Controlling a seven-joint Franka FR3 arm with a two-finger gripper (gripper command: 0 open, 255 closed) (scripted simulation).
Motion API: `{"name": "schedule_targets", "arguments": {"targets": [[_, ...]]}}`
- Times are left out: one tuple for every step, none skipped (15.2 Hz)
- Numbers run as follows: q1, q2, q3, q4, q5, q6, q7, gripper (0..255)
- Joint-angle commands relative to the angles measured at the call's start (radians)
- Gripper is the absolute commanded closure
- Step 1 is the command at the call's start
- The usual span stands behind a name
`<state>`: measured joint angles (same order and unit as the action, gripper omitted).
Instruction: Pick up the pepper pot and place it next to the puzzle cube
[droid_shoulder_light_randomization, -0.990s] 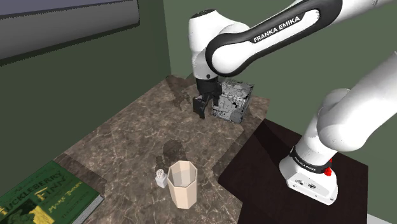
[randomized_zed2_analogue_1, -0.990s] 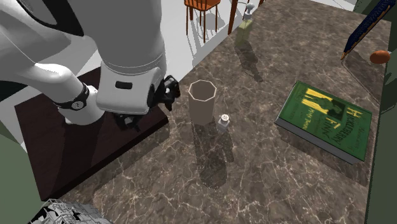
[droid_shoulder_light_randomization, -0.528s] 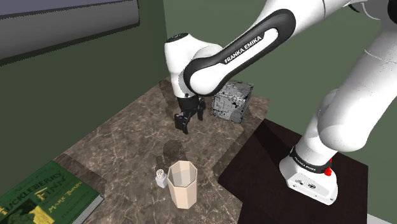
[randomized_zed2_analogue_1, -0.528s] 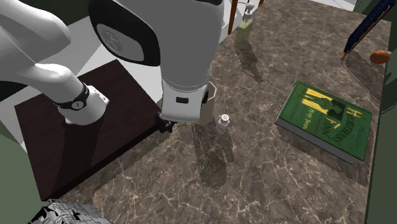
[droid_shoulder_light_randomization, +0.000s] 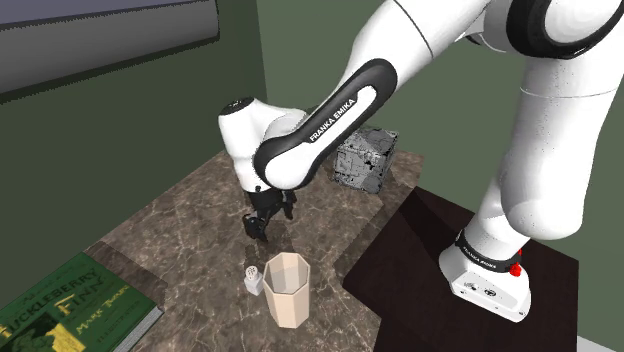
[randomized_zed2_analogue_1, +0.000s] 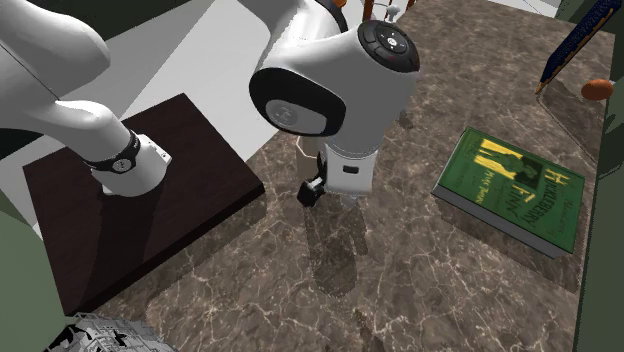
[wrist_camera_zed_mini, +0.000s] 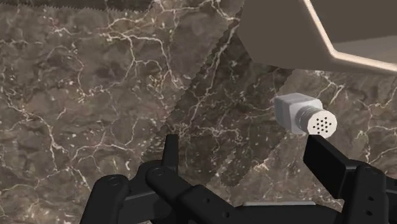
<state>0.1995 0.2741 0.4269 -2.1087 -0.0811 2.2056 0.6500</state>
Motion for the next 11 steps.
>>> {"name": "schedule_targets", "arguments": {"targets": [[0.029,0.081,-0.002,0.061,-0.029,0.008,0.040,0],[0.045,0.120,-0.005,0.093,-0.041,0.009,0.057,0],[0.060,0.159,-0.009,0.127,-0.053,0.010,0.072,0],[0.076,0.197,-0.013,0.161,-0.064,0.009,0.086,0],[0.093,0.236,-0.017,0.198,-0.073,0.007,0.099,0],[0.109,0.275,-0.022,0.235,-0.082,0.005,0.110,0],[0.126,0.314,-0.026,0.274,-0.090,0.001,0.121,0],[0.143,0.353,-0.031,0.314,-0.097,-0.004,0.131,0],[0.160,0.392,-0.035,0.357,-0.104,-0.010,0.139,0],[0.165,0.402,-0.037,0.368,-0.105,-0.012,0.141,0],[0.167,0.409,-0.039,0.365,-0.108,-0.002,0.143,0]]}}
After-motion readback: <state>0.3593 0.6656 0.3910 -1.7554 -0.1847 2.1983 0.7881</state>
